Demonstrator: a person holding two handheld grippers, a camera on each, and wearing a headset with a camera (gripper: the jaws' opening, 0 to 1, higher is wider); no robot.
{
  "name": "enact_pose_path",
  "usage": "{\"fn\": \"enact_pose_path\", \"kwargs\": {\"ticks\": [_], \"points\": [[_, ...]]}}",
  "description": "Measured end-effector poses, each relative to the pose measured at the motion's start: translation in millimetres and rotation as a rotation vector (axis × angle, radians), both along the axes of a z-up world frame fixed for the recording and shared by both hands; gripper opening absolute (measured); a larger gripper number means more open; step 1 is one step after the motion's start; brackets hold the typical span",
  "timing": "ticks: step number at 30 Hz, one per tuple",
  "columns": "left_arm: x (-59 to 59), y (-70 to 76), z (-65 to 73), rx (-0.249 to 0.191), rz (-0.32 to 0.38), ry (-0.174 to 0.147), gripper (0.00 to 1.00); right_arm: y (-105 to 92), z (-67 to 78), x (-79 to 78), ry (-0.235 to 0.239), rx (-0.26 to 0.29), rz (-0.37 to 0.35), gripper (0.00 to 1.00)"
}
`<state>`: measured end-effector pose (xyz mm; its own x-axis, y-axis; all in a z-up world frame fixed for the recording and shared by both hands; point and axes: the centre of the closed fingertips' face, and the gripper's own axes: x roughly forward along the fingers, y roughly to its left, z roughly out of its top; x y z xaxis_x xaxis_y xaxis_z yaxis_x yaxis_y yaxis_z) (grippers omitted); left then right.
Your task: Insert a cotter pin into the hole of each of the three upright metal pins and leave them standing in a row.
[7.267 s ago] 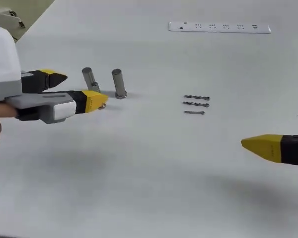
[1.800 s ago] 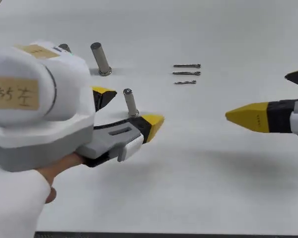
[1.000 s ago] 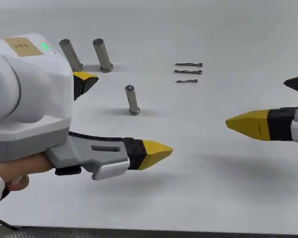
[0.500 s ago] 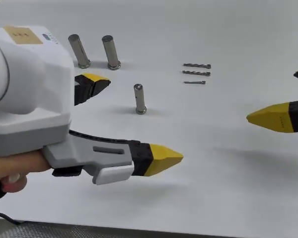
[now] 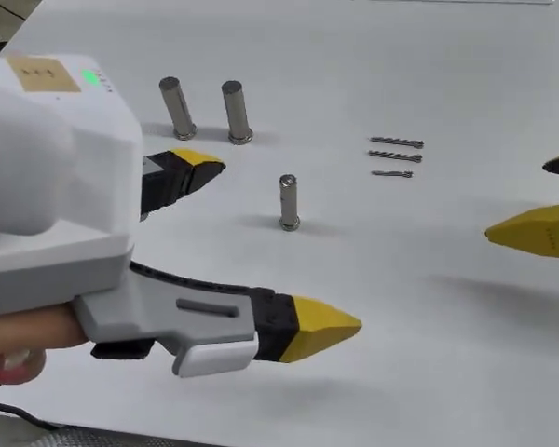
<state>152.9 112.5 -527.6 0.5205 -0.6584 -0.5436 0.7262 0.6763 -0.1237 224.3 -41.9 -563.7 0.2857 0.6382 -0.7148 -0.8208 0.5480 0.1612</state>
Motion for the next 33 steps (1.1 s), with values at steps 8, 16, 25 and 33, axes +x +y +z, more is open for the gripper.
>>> {"fn": "enact_pose_path", "kwargs": {"ticks": [8,16,25,33], "points": [[-3.6,2.5,5.3,0.011,-0.019,-0.013,0.98,25.0,1.6,8.9,-0.004,0.035,0.083,0.54],[-4.8,10.4,10.5,0.028,0.015,-0.023,0.97,39.2,-3.3,16.8,-0.019,0.029,0.163,0.47],[-9.2,20.6,2.7,0.039,0.050,0.006,0.96,50.6,-9.4,29.6,-0.012,0.022,0.237,0.38],[-12.2,26.2,-3.5,0.083,0.051,0.023,0.95,66.3,-19.1,33.2,-0.028,-0.002,0.349,0.29]]}}
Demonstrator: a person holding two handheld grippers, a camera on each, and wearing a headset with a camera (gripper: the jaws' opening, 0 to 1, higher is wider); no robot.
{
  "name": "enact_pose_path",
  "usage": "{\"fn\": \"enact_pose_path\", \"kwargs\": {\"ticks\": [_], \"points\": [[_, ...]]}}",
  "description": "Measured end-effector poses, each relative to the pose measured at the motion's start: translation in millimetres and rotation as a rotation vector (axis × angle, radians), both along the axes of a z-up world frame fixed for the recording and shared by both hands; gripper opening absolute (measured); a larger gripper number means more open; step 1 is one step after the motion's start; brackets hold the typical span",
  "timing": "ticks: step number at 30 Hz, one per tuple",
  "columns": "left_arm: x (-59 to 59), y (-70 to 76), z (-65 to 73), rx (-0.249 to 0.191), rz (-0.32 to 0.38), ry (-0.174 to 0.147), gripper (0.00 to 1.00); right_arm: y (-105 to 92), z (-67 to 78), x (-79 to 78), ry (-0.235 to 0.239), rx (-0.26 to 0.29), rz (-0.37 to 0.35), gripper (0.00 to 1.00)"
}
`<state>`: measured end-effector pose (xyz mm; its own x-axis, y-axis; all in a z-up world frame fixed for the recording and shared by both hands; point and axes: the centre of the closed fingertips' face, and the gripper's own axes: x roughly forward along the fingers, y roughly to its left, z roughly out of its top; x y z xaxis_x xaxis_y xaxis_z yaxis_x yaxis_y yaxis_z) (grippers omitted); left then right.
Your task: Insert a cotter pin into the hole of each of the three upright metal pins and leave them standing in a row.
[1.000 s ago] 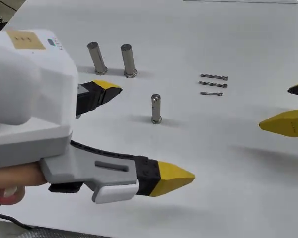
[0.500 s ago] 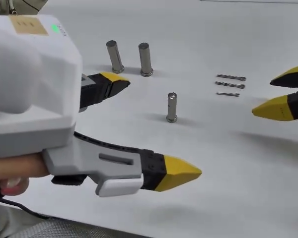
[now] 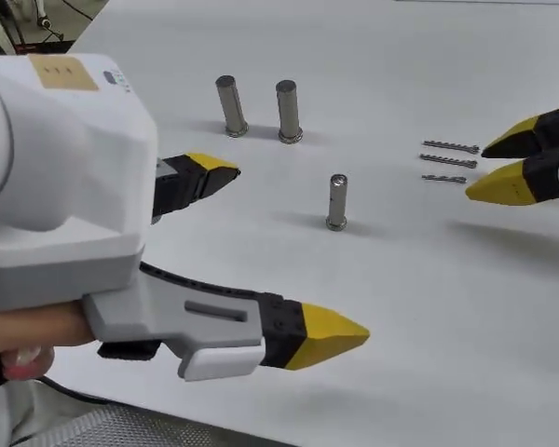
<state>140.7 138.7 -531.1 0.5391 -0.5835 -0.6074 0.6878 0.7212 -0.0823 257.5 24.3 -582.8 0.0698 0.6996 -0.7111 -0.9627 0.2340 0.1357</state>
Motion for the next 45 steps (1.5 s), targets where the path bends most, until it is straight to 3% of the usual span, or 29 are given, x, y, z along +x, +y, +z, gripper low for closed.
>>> {"fn": "enact_pose_path", "kwargs": {"ticks": [12,19,23,27,37,45], "points": [[3.0,-1.0,-3.4,-0.021,0.021,0.016,0.92,6.3,-20.3,6.1,-0.029,-0.069,0.080,0.22],[5.3,1.1,-4.1,-0.030,0.044,0.021,0.91,10.8,-19.0,4.2,-0.045,-0.085,0.096,0.20],[4.3,0.3,-3.7,-0.038,0.037,0.022,0.90,10.0,-22.6,3.5,-0.070,-0.118,0.117,0.19],[0.9,-2.3,-7.2,-0.025,0.020,0.034,0.89,8.5,-26.2,3.6,-0.126,-0.166,0.146,0.17],[2.0,-3.6,-5.4,-0.033,0.018,0.023,0.83,11.7,-24.9,2.3,-0.133,-0.150,0.168,0.05],[4.1,5.7,-5.7,-0.032,0.041,0.030,0.79,12.6,-28.3,7.8,-0.189,-0.177,0.202,0.00]]}}
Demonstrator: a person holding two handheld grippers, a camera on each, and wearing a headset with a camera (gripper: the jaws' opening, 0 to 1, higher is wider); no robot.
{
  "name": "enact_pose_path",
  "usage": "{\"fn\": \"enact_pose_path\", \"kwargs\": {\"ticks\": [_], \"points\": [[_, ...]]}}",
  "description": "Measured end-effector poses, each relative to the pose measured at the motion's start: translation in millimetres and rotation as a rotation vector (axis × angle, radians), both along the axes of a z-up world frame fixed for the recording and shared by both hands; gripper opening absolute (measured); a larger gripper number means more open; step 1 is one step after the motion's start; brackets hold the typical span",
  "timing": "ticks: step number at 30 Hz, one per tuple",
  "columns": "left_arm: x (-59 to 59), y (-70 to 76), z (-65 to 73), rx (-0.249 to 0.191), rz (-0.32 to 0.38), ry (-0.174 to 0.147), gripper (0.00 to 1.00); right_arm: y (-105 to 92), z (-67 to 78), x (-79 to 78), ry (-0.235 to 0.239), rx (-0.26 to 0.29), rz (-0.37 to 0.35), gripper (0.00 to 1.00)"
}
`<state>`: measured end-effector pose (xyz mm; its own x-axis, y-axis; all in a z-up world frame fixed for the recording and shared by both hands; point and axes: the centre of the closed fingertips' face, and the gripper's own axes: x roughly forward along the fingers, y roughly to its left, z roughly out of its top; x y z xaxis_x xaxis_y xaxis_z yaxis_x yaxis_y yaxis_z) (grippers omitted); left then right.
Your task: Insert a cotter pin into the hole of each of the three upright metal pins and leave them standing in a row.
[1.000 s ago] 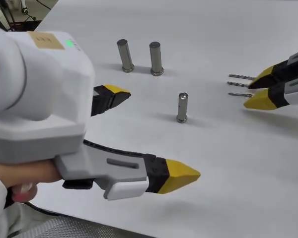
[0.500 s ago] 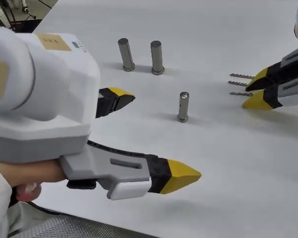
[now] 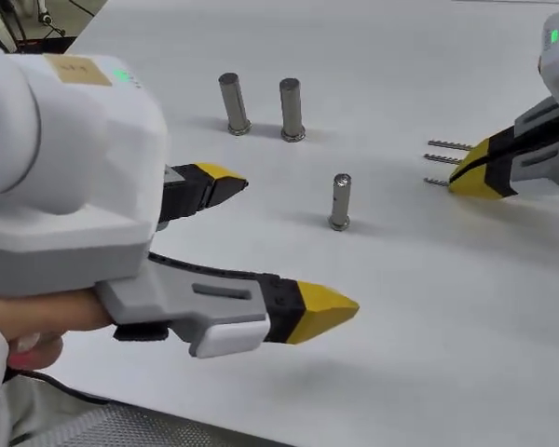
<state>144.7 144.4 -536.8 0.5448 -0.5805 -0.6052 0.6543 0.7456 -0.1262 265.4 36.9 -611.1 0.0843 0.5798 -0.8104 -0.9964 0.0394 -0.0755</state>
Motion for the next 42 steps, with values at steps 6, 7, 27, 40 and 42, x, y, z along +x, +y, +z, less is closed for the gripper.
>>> {"fn": "enact_pose_path", "kwargs": {"ticks": [6,7,27,40,42], "points": [[-0.6,2.0,-1.7,-0.001,0.013,0.007,0.79,-0.5,-0.7,2.7,-0.039,-0.011,0.017,0.00],[-0.2,2.1,-1.5,0.003,0.012,0.003,0.79,-0.2,-0.9,3.0,-0.050,-0.014,0.026,0.00],[13.6,0.6,11.2,-0.049,0.092,-0.047,0.65,9.9,62.9,-8.8,-0.203,0.137,0.007,0.00],[28.8,-21.7,22.3,-0.210,0.142,-0.026,0.49,13.2,80.5,-36.8,-0.278,0.182,0.008,0.00],[32.5,-27.9,24.8,-0.221,0.141,-0.030,0.49,15.7,83.6,-41.2,-0.285,0.191,0.012,0.00]]}}
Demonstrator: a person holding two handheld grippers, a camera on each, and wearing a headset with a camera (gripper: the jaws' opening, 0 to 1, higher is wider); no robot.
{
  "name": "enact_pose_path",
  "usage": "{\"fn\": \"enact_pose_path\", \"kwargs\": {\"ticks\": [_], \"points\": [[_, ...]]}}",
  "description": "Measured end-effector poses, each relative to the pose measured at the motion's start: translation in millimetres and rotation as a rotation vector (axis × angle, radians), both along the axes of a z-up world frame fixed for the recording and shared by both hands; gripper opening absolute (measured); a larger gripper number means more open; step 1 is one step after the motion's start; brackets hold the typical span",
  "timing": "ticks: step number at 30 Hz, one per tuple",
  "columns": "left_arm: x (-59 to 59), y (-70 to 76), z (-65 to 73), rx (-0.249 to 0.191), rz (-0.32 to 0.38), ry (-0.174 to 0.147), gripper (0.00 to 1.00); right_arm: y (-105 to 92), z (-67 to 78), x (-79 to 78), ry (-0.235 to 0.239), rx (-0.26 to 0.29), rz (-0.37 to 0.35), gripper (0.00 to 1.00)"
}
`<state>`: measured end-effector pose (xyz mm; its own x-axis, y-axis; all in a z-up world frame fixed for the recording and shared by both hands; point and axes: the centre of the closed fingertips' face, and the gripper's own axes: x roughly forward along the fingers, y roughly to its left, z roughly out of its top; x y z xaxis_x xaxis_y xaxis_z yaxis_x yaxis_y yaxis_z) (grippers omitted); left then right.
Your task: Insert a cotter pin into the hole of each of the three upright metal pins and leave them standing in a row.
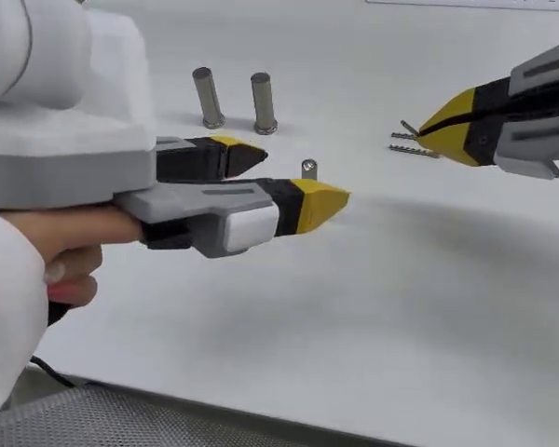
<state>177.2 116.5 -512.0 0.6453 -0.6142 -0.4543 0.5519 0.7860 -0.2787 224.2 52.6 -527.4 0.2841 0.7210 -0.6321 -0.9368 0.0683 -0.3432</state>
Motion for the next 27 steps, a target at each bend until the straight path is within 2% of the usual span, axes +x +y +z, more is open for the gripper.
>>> {"fn": "enact_pose_path", "kwargs": {"ticks": [2,4,7,10,14,16,19,23,27], "points": [[2.5,-4.3,2.4,-0.018,-0.002,-0.002,0.48,2.0,2.6,-3.6,-0.006,0.007,0.004,0.00],[8.7,-8.3,4.6,-0.050,-0.002,0.007,0.43,6.0,9.6,-5.9,-0.040,0.033,0.000,0.00],[12.6,-12.9,8.2,-0.071,-0.008,-0.006,0.36,10.6,15.3,-11.0,-0.062,0.045,0.013,0.00],[14.1,-18.6,11.4,-0.072,-0.026,-0.022,0.36,12.0,18.7,-15.4,-0.095,0.038,0.024,0.00],[14.8,-25.9,11.3,-0.082,-0.046,-0.019,0.34,15.7,22.7,-18.6,-0.124,0.065,0.041,0.00],[15.4,-29.0,12.5,-0.089,-0.052,-0.020,0.30,17.4,22.9,-20.2,-0.144,0.062,0.051,0.00],[16.8,-32.3,17.3,-0.100,-0.062,-0.043,0.22,20.0,24.0,-23.5,-0.172,0.057,0.073,0.00],[17.7,-35.0,20.8,-0.112,-0.069,-0.047,0.18,22.1,26.0,-24.8,-0.215,0.051,0.088,0.00],[17.4,-36.4,21.4,-0.133,-0.064,-0.033,0.13,23.2,29.7,-26.4,-0.248,0.050,0.100,0.00]]}}
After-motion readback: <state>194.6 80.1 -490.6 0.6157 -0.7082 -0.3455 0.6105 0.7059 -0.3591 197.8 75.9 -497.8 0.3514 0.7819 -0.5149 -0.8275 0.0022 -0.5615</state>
